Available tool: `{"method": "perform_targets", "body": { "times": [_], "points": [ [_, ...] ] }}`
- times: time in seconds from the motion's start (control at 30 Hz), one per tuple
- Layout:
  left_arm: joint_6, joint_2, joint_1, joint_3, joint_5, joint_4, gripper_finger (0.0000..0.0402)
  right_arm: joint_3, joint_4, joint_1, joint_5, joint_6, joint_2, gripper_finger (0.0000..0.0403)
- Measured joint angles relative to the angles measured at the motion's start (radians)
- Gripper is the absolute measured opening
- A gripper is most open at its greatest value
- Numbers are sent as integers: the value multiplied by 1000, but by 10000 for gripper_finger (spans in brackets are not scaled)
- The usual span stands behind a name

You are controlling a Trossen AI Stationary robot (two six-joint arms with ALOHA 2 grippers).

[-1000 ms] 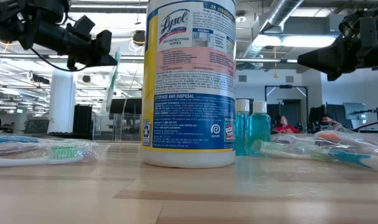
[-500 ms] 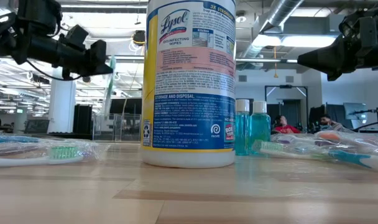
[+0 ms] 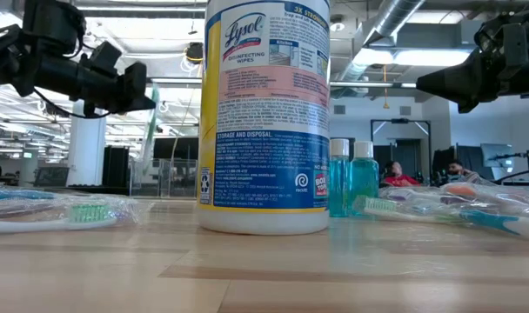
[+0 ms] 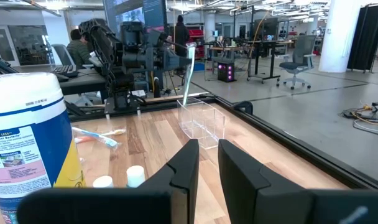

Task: Pick & Place toothbrushing station
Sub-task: Put the top left green toothbrush into the transparent organizer

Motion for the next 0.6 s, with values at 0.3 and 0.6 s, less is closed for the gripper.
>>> {"method": "perform_targets", "body": {
  "times": [0.3, 0.6],
  "points": [
    [-3, 84, 0, 0, -31, 8, 7, 0, 0, 0, 0, 0, 0, 54],
    [-55, 140, 0, 0, -78, 49, 8, 0, 0, 0, 0, 0, 0, 54]
  ]
}}
